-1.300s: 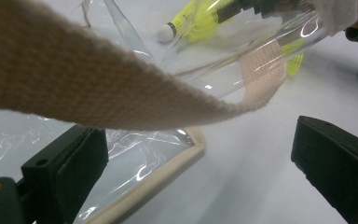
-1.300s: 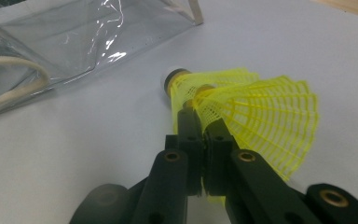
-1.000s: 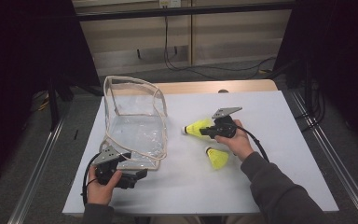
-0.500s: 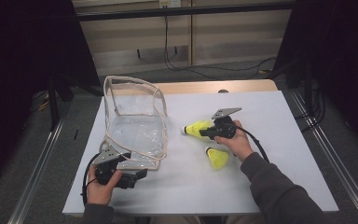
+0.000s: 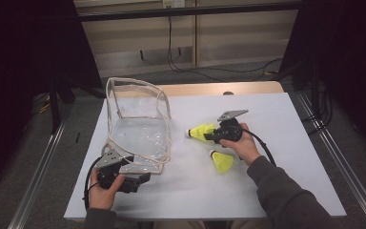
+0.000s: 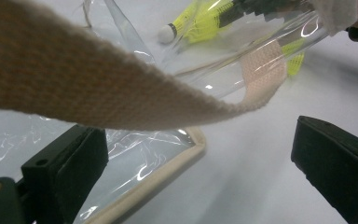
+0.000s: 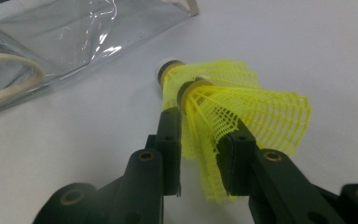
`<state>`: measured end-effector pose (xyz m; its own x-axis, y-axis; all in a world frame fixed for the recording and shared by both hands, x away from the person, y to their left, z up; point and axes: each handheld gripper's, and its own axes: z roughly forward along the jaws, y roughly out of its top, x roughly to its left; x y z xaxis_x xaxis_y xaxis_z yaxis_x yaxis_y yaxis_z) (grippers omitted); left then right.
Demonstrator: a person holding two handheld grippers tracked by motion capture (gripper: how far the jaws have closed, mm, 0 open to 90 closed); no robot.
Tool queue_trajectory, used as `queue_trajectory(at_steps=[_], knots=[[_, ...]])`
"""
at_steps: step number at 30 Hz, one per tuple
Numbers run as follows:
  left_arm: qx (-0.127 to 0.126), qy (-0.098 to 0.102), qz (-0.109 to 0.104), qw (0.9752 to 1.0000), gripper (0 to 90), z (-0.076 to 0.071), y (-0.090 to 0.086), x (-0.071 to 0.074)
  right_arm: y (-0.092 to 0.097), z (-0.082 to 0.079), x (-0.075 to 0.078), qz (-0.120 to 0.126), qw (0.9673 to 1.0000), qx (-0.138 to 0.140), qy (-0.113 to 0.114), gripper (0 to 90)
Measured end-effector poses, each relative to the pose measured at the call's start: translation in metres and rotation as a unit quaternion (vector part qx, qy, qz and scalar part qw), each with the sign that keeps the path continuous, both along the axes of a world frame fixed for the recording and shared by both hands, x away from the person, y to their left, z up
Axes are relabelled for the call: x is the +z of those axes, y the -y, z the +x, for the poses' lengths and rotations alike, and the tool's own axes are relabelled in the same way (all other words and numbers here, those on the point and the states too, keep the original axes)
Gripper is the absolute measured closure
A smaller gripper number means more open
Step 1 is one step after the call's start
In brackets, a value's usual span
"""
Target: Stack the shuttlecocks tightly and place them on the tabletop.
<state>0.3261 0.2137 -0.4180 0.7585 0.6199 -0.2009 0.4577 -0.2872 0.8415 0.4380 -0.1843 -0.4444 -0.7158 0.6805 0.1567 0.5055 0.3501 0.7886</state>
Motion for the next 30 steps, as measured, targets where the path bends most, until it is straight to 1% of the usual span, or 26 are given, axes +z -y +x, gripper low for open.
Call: queue_trajectory(at_steps=[6, 9, 13, 15, 18, 19, 20, 23, 24, 27, 30], knots=[[0.001, 0.0, 0.0, 1.0, 3.7, 0.0, 0.0, 0.0, 0.002, -0.001, -0.001, 0.0, 1.0, -0.003, -0.004, 66.6], [0.001, 0.0, 0.0, 1.0, 3.8, 0.0, 0.0, 0.0, 0.004, -0.003, 0.0, -0.003, 1.0, -0.004, -0.006, 65.9], [0.002, 0.0, -0.001, 1.0, 3.7, 0.0, 0.001, 0.0, 0.007, -0.005, 0.003, -0.004, 1.0, -0.007, -0.001, 66.1], [0.002, 0.0, 0.0, 1.0, 3.7, 0.0, 0.001, 0.0, 0.009, -0.006, 0.004, -0.005, 1.0, -0.007, -0.002, 66.4], [0.001, 0.001, 0.0, 1.0, 3.7, 0.0, 0.001, 0.0, 0.012, -0.009, 0.005, -0.006, 1.0, -0.007, -0.003, 69.5], [0.001, 0.0, 0.0, 1.0, 3.7, 0.0, 0.001, 0.0, 0.013, -0.01, 0.005, -0.007, 0.9999, -0.007, -0.004, 72.3], [0.002, 0.001, -0.002, 1.0, 3.7, -0.001, 0.001, 0.0, 0.014, -0.011, 0.005, -0.006, 1.0, -0.004, -0.004, 78.1], [0.001, 0.002, -0.001, 1.0, 3.7, -0.001, 0.001, 0.0, 0.016, -0.013, 0.005, -0.005, 1.0, -0.002, -0.005, 86.1], [0.001, 0.002, -0.001, 1.0, 3.7, -0.001, 0.001, 0.0, 0.016, -0.013, 0.005, -0.004, 1.0, 0.0, -0.005, 87.5], [0.001, 0.001, 0.001, 1.0, 3.7, -0.001, 0.001, 0.001, 0.014, -0.014, 0.006, -0.003, 1.0, 0.003, -0.005, 88.6], [0.001, 0.002, -0.002, 1.0, 3.7, 0.0, 0.001, 0.0, 0.011, -0.014, 0.006, 0.001, 0.9999, 0.01, -0.002, 88.9]])
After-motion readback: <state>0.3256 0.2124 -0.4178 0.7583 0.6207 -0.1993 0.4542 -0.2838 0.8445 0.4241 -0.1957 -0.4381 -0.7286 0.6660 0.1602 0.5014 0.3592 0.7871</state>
